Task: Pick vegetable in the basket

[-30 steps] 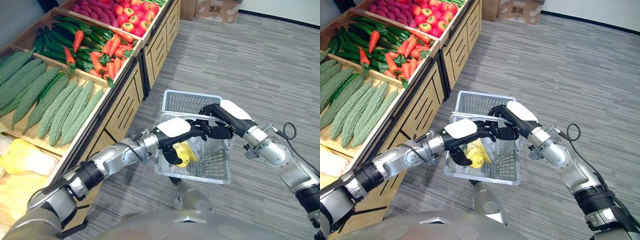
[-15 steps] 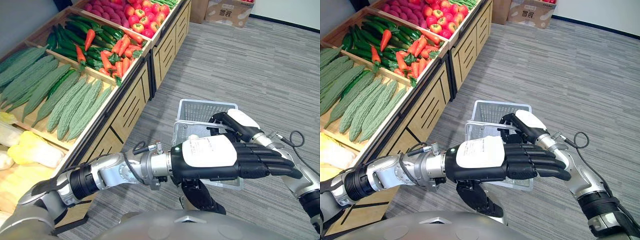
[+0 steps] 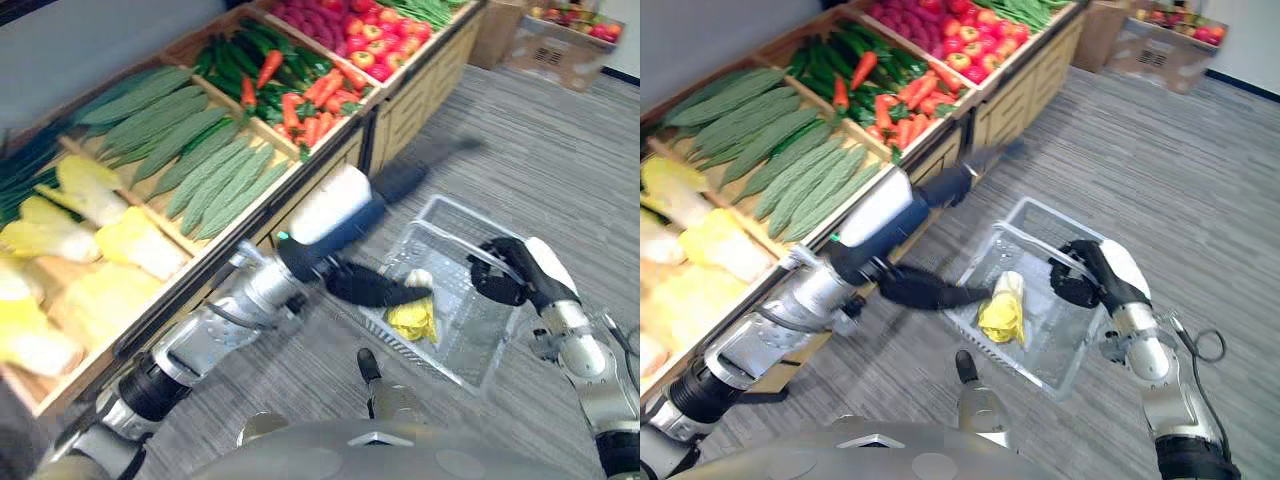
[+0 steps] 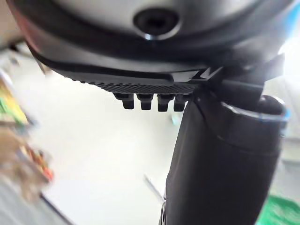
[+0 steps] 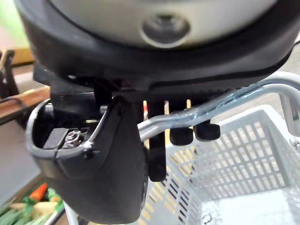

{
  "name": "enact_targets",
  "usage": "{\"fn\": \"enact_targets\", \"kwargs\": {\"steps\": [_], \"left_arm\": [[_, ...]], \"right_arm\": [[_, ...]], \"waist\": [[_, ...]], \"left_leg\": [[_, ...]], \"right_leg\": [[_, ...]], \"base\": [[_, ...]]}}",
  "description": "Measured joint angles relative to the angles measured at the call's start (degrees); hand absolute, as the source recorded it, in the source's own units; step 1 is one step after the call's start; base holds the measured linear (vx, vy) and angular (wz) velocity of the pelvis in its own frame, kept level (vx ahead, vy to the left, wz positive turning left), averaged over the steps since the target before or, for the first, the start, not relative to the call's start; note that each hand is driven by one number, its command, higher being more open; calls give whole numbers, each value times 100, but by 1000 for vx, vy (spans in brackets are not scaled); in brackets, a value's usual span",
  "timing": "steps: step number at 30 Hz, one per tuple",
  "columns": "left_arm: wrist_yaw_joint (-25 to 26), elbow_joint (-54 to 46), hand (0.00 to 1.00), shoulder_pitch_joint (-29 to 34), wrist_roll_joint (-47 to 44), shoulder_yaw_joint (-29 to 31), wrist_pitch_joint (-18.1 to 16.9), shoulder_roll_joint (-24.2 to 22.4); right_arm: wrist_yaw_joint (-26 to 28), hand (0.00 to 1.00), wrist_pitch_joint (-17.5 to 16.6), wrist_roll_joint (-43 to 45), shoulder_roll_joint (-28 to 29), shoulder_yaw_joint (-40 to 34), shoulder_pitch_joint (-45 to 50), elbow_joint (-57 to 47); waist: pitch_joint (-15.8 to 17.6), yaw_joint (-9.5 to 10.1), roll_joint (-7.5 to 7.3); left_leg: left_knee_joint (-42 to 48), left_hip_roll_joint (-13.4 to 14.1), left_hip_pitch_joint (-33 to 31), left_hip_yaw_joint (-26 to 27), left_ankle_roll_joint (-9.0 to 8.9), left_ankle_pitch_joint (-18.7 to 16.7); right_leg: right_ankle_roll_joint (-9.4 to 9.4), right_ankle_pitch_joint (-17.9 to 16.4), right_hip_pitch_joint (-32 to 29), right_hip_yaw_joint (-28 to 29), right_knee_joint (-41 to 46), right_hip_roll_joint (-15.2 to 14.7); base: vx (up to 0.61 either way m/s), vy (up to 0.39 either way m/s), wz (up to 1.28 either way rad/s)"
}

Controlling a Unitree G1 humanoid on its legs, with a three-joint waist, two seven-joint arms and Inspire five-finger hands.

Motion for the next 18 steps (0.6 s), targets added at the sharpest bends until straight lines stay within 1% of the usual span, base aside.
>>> {"fn": "enact_targets", "kwargs": {"steps": [1, 2, 3, 4, 5, 6, 7, 8, 9, 10, 12, 13, 14, 16, 18], "left_arm": [[122, -1, 100, 234, 2, 526, 90, -227], [211, -3, 100, 361, 7, 775, 151, -321], [340, -3, 100, 591, 30, 1272, 279, -503], [505, -1, 100, 849, 88, 1850, 428, -719], [577, 0, 100, 938, 111, 2051, 507, -804], [656, 3, 100, 1064, 114, 2324, 586, -924], [760, 3, 100, 1189, 171, 2639, 691, -1058], [807, 9, 100, 1235, 223, 2790, 755, -1124], [894, 11, 100, 1294, 286, 3038, 837, -1254], [991, 11, 100, 1350, 400, 3289, 935, -1372], [1095, 25, 100, 1446, 619, 3648, 1077, -1541], [1111, 54, 100, 1455, 673, 3775, 1112, -1601], [1140, 172, 100, 1459, 738, 4011, 1196, -1700], [1188, 385, 100, 1471, 797, 4332, 1324, -1759], [1343, 666, 100, 1558, 974, 4777, 1472, -1874]], "right_arm": [[-99, 0, 17, -2, 175, -230, -6, 306], [-155, 0, 58, -6, 254, -336, -5, 467], [-241, 0, 147, -15, 388, -543, -26, 797], [-373, 0, 263, -115, 505, -723, -51, 1175], [-390, 0, 318, -152, 541, -784, -59, 1324], [-398, 0, 389, -187, 590, -858, -72, 1523], [-408, 0, 446, -224, 634, -900, -79, 1786], [-408, 0, 495, -260, 653, -901, -78, 1899], [-407, 0, 542, -385, 676, -901, -77, 2121], [-407, 0, 591, -444, 720, -903, -81, 2302], [-407, 0, 624, -448, 854, -1002, -81, 2496], [-407, 0, 624, -446, 911, -1081, -80, 2536], [-408, 0, 626, -440, 975, -1178, -86, 2617], [-425, 0, 626, -437, 1028, -1321, -166, 2781], [-489, 0, 630, -437, 1117, -1450, -278, 3001]], "waist": [[-11, 11, -37], [-28, 18, -87], [-83, 26, -106], [-61, 29, -189], [-73, 28, -175], [-71, 46, -218], [-103, 51, -216], [-100, 61, -228], [-86, 72, -280], [-104, 119, -266], [-96, 164, -318], [-97, 166, -318], [-76, 167, -392], [-110, 159, -436], [-153, 157, -543]], "left_leg": [[-122, -114, -67, -223, 49, 97], [-181, -166, -124, -344, 58, 137], [-296, -267, -228, -584, 108, 234], [-447, -391, -317, -874, 132, 329], [-513, -448, -330, -983, 164, 394], [-604, -511, -389, -1120, 185, 456], [-707, -592, -436, -1308, 229, 553], [-754, -630, -459, -1402, 248, 596], [-823, -683, -519, -1555, 273, 657], [-880, -755, -553, -1667, 296, 716], [-949, -782, -597, -1807, 326, 775], [-965, -812, -615, -1868, 337, 792], [-1043, -868, -629, -1993, 361, 844], [-1139, -957, -673, -2135, 385, 903], [-1261, -994, -718, -2280, 411, 998]], "right_leg": [[3, -8, 64, -188, -43, -116], [3, -8, 83, -274, -85, -168], [4, -8, 108, -475, -137, -266], [-5, -13, 216, -741, -269, -397], [-6, -12, 273, -845, -329, -433], [-11, -16, 294, -971, -357, -474], [-11, -12, 339, -1157, -422, -545], [-12, -12, 360, -1224, -425, -571], [-18, -20, 376, -1380, -425, -621], [-17, -21, 389, -1484, -427, -651], [-18, -22, 413, -1633, -429, -690], [-17, -24, 428, -1691, -431, -706], [-2, -50, 465, -1822, -431, -754], [8, -95, 478, -1964, -431, -823], [6, -121, 470, -2106, -432, -875]], "base": [[-47, 11, 89], [-47, -3, 94], [-37, -11, 105], [-36, -18, 107], [-14, -28, 95], [-2, -26, 80], [8, -22, 74], [7, -4, 78], [8, 5, 63], [-2, 9, 54], [-5, 2, 38], [-13, 4, 47], [-25, 4, 50], [-37, 1, 47], [-33, -7, 33]]}}
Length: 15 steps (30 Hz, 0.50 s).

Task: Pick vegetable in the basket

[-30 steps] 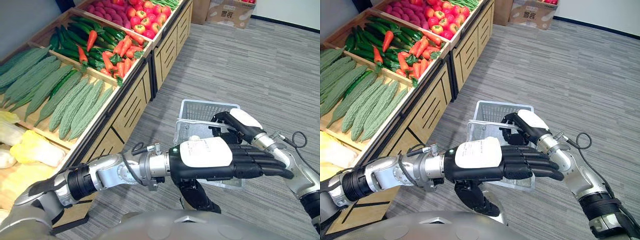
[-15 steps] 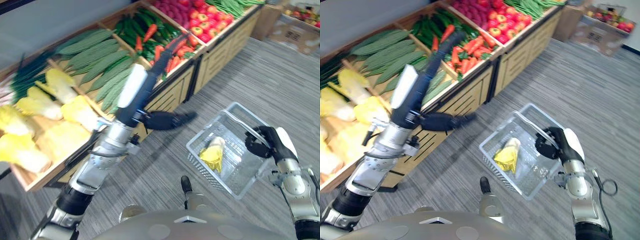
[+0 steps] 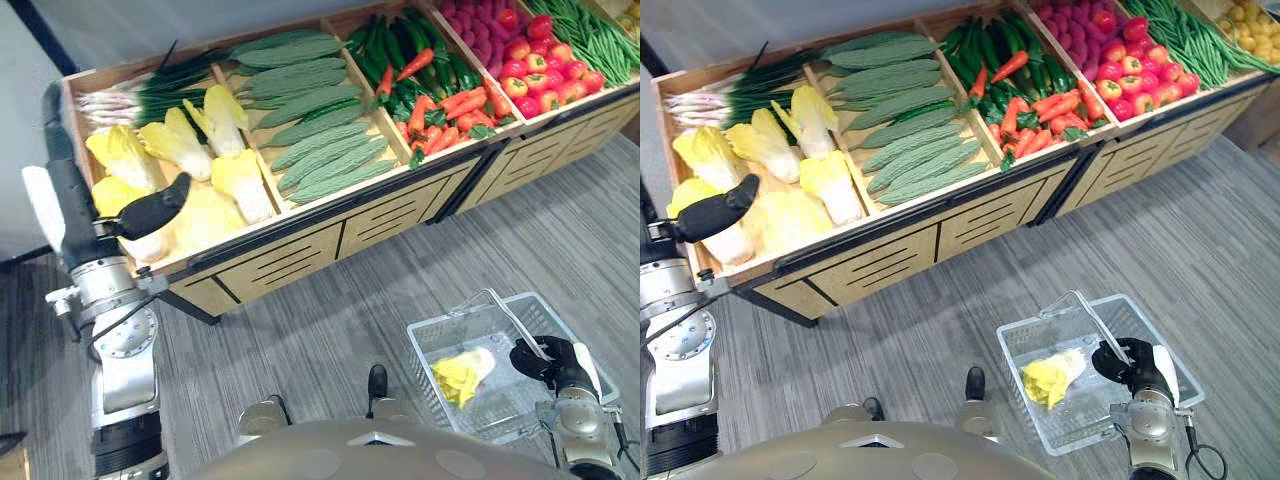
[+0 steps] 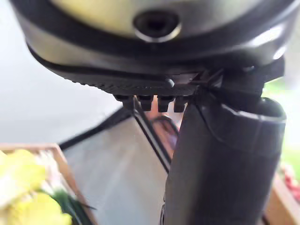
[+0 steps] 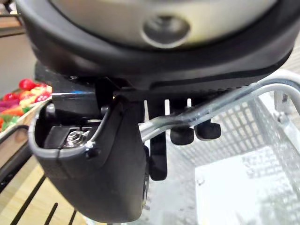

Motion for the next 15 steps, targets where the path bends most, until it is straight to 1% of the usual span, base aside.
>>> {"fn": "enact_targets", "kwargs": {"steps": [1, 3, 4, 7, 9, 10, 11, 12, 13, 14, 15], "left_arm": [[29, 56, 100, 67, 4, 108, 53, -18], [204, 511, 100, 251, 175, 578, 207, -92], [243, 659, 100, 271, 208, 724, 238, -139], [524, 1445, 100, 304, 212, 1413, 595, -413], [629, 2494, 100, 274, 192, 1800, 635, -396], [669, 2801, 100, 253, 181, 1896, 682, -394], [690, 3398, 100, 242, 84, 2068, 758, -389], [691, 3711, 100, 245, 61, 2148, 802, -382], [682, 4407, 100, 245, -128, 2295, 831, -367], [669, 4652, 100, 247, -213, 2346, 833, -366], [653, 5152, 100, 264, -403, 2438, 831, -363]], "right_arm": [[-1, 0, 0, 0, 24, -10, -20, 40], [-13, 0, -1, 7, 109, -46, -76, 204], [-23, 0, 0, 10, 158, -87, -91, 225], [-105, 0, 6, 15, 324, -158, -183, 392], [-124, 0, 22, 20, 402, -198, -186, 393], [-124, 0, 40, 21, 412, -198, -183, 396], [-124, 0, 87, 46, 431, -199, -186, 416], [-125, 0, 106, 73, 442, -202, -186, 436], [-127, 0, 122, 80, 459, -204, -195, 489], [-129, 0, 122, 95, 459, -209, -211, 534], [-146, 0, 133, 121, 460, -235, -243, 620]], "waist": [[-17, 0, -29], [-94, 16, -97], [-107, 16, -104], [-149, 21, -98], [-223, -13, -29], [-244, -10, -11], [-300, -12, 17], [-321, -9, 21], [-341, -8, 15], [-348, -10, 3], [-356, -10, -17]], "left_leg": [[-38, -8, 3, -14, -4, 22], [-153, -64, 3, -79, -9, 88], [-166, -67, 2, -94, -9, 95], [-221, -75, -4, -162, -5, 117], [-256, -77, 1, -202, 2, 140], [-257, -77, 5, -202, 2, 139], [-273, -84, 7, -210, 4, 138], [-286, -92, 15, -213, 5, 138], [-311, -111, 37, -228, 13, 144], [-330, -132, 48, -233, 25, 151], [-355, -154, 82, -235, 32, 157]], "right_leg": [[2, -6, -2, -17, 0, -2], [-2, -36, -3, -99, 0, -11], [0, -40, -2, -120, 0, -11], [-7, -51, 0, -204, 0, -18], [-18, -58, 12, -309, 1, -34], [-19, -59, 17, -326, 0, -39], [-22, -60, 17, -336, 0, -50], [-24, -62, 21, -343, 0, -55], [-30, -66, 40, -366, -1, -69], [-35, -69, 47, -378, -1, -78], [-66, -89, 74, -402, -2, -95]], "base": [[-11, -13, 20], [11, -2, 16], [19, -5, 11], [22, -18, 11], [20, -24, 10], [16, -24, 4], [0, 0, 0], [-5, -7, 5], [-12, 1, 5], [-18, 8, 6], [0, 0, 0]]}}
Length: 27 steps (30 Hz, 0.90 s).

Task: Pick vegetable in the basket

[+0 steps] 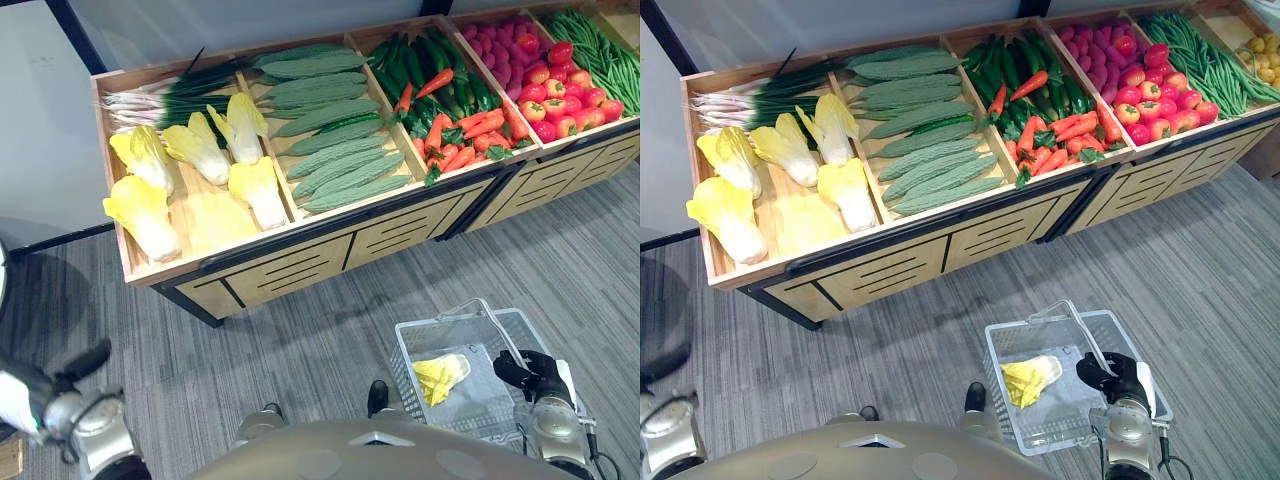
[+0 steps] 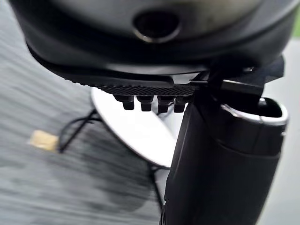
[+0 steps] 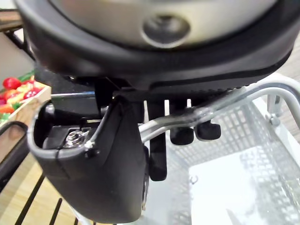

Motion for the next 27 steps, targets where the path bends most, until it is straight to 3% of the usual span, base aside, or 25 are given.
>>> {"fn": "enact_targets", "kwargs": {"steps": [3, 7, 14, 23, 27], "left_arm": [[-139, 1044, 100, 39, -675, 200, 6, -2], [-441, 1661, 100, 171, -1106, 155, 4, -98], [-1111, 1837, 100, 345, -779, -1129, -124, -279], [-1742, 1888, 100, 371, -740, -2221, -397, -273], [-2060, 1910, 100, 500, -811, -2625, -403, -282]], "right_arm": [[-146, 0, 23, 20, 20, -7, -1, 78], [-224, 0, 23, 133, 38, -64, -26, 248], [-261, 0, 23, 218, 39, -75, 11, 411], [-263, 0, 27, 218, 245, -74, 0, 454], [-264, 0, 26, 220, 230, -139, -92, 448]], "waist": [[-87, -15, -53], [-139, -34, -127], [-195, -137, -67], [-214, -157, -15], [-33, -153, 74]], "left_leg": [[-90, -30, 67, 21, 8, 7], [-191, -53, 158, 42, -15, 21], [-430, -95, 347, 57, -52, 94], [-527, -106, 538, 207, -37, 73], [741, 205, 395, 427, -47, -719]], "right_leg": [[-37, -27, 16, -9, -1, -28], [-59, -76, 32, -8, -30, -41], [-51, -131, 110, -11, -28, -47], [-21, -165, 155, 121, 2, -26], [37, -397, 227, 405, 400, 79]], "base": [[-25, -3, 0], [-53, -13, -2], [0, -2, 0], [10, -13, -8], [0, 12, -36]]}}
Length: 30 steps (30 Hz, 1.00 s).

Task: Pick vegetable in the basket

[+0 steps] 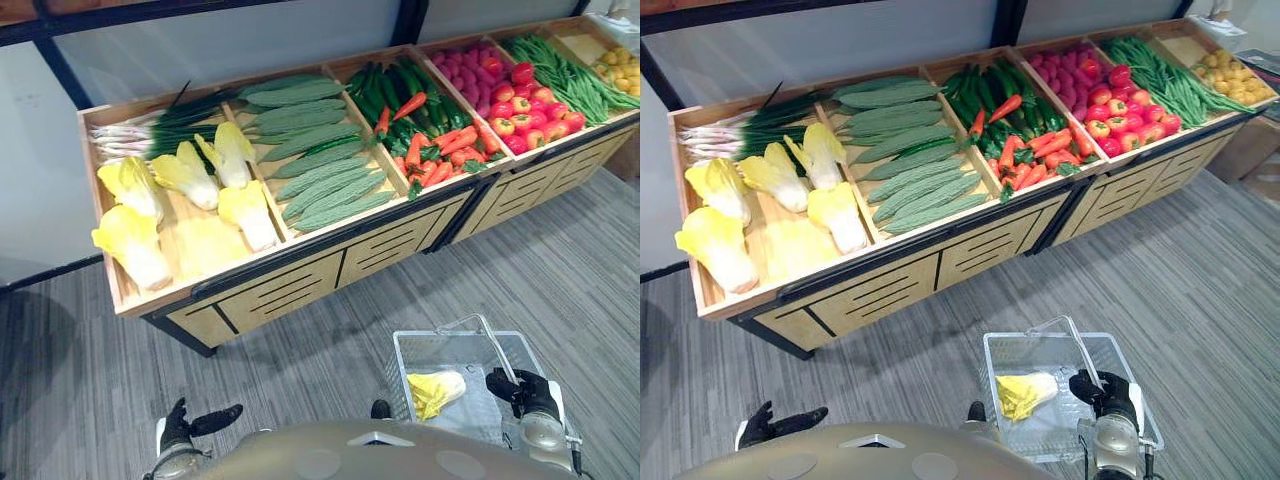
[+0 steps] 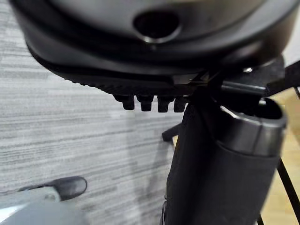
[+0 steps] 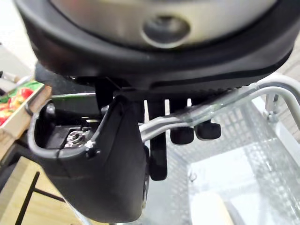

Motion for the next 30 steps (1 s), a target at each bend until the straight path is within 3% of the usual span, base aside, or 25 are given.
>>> {"fn": "enact_targets", "kwargs": {"steps": [3, 5, 8, 9, 10, 11, 12, 13, 14, 15, 17, 22, 26, 30], "left_arm": [[-110, -1, 100, -51, -44, -308, -15, 4], [-126, -1, 100, -109, -45, -355, -23, 14], [-130, 21, 100, -262, -44, -385, -23, 29], [-116, 42, 100, -345, -44, -445, -23, 56], [-100, 35, 100, -414, -41, -464, -27, 77], [-59, 36, 100, -463, -38, -466, -28, 74], [-35, 28, 100, -483, -38, -463, -46, 123], [-31, 28, 100, -471, -37, -463, -48, 135], [-31, 30, 100, -425, -37, -465, -48, 162], [-33, 32, 100, -380, -39, -458, -48, 187], [-23, 46, 100, -439, -42, -442, -43, 248], [-25, 38, 100, -534, -42, -442, -120, 148], [-24, 41, 100, -569, -42, -449, -112, -18], [-45, 51, 100, -582, -42, -485, -100, -160]], "right_arm": [[-2, 0, 3, 19, -1, -141, -58, -49], [-6, 0, 4, 28, 2, -142, -72, -128], [-30, 0, 6, 33, 10, -116, -136, -428], [-34, 0, 7, 86, 10, -26, -189, -586], [-42, 0, 9, 117, 15, 66, -246, -740], [-44, 0, 9, 117, 15, 103, -262, -756], [-45, 0, 67, 118, 15, 148, -301, -740], [-47, 0, 79, 116, 15, 199, -344, -728], [-91, 0, 91, 98, -6, 347, -413, -723], [-110, 0, 95, 88, -72, 460, -448, -723], [-110, 0, 97, 95, -60, 536, -442, -720], [-110, 0, 96, 107, -48, 532, -199, -730], [-110, 0, 96, 106, -32, 479, -32, -742], [-110, 0, 98, 106, 75, 347, 211, -813]], "waist": [[221, -6, 152], [345, -13, 160], [496, -5, 232], [653, -16, 309], [784, -31, 432], [881, -14, 408], [951, 36, 407], [982, 62, 406], [990, 63, 394], [1048, 63, 358], [1136, 55, 262], [1077, -101, 315], [1063, -155, 354], [1047, -193, 385]], "left_leg": [[1063, 364, -184, 112, 34, -660], [1320, 411, -201, 324, 94, -838], [1512, 474, -382, 765, 229, -990], [1488, 512, -378, 1029, 283, -991], [1442, 604, -369, 1340, 406, -943], [1308, 580, -319, 1517, 498, -887], [1084, 559, -160, 1852, 522, -787], [993, 562, -92, 2018, 529, -743], [886, 567, -8, 2326, 534, -699], [849, 566, 72, 2567, 514, -681], [731, 504, 274, 2847, 412, -614], [195, 431, 649, 3032, 145, -243], [80, 436, 691, 3145, 40, -36], [325, 602, 820, 3220, -56, -27]], "right_leg": [[79, -256, -161, 241, 578, 141], [113, -226, -316, 482, 735, 156], [116, 270, -718, 785, 720, 187], [2, 757, -819, 707, 500, 250], [-151, 953, -845, 320, 352, 240], [-363, 746, -920, -392, 638, 134], [-673, 386, -933, -1445, 1103, -30], [-769, 161, -914, -1936, 1362, -116], [-809, -280, -841, -2609, 1814, -281], [-769, -588, -710, -3001, 2107, -382], [-727, -688, -575, -3006, 1869, -284], [-654, -547, -324, -2586, 1123, 199], [-707, -580, -415, -2406, 1093, 318], [-837, -907, -535, -2180, 1506, 345]], "base": [[-65, 59, -31], [-90, 180, -61], [-103, 159, -86], [-194, 245, -103], [-200, 246, -107], [-139, 217, -112], [-39, 123, -106], [-29, 115, -134], [-20, 50, -129], [-11, 12, -128], [21, -71, -88], [39, -170, -48], [36, -148, -29], [15, -135, -28]]}}
